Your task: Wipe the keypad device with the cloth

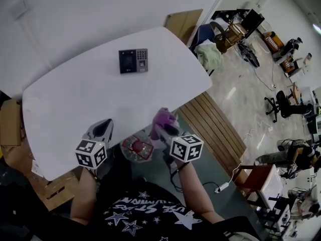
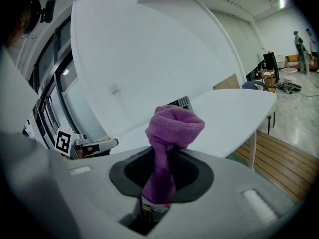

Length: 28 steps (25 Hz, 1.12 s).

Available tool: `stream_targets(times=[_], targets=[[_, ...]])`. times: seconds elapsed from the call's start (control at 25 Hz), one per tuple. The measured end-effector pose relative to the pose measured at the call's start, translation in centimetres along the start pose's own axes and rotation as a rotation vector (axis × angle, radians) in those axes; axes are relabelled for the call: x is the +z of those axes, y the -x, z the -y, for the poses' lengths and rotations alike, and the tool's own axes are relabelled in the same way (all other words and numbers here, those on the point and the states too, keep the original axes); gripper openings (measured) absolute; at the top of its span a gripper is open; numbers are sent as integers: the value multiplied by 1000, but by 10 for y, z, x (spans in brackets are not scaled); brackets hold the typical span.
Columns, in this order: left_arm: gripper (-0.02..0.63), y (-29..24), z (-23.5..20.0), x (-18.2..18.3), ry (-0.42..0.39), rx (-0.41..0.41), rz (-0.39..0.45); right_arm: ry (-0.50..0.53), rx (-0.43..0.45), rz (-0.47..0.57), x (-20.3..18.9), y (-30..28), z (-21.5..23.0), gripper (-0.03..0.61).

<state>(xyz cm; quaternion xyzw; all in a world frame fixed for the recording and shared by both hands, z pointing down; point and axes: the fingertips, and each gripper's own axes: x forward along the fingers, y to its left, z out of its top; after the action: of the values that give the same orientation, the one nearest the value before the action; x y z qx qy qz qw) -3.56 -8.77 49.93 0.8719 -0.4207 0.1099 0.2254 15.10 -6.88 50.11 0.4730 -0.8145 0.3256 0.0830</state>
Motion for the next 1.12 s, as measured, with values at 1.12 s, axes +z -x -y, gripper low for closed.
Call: stream_targets(times=[1.12], targets=[[5, -65, -156, 92, 53, -23, 34, 147, -80, -115, 101, -204, -21, 84]])
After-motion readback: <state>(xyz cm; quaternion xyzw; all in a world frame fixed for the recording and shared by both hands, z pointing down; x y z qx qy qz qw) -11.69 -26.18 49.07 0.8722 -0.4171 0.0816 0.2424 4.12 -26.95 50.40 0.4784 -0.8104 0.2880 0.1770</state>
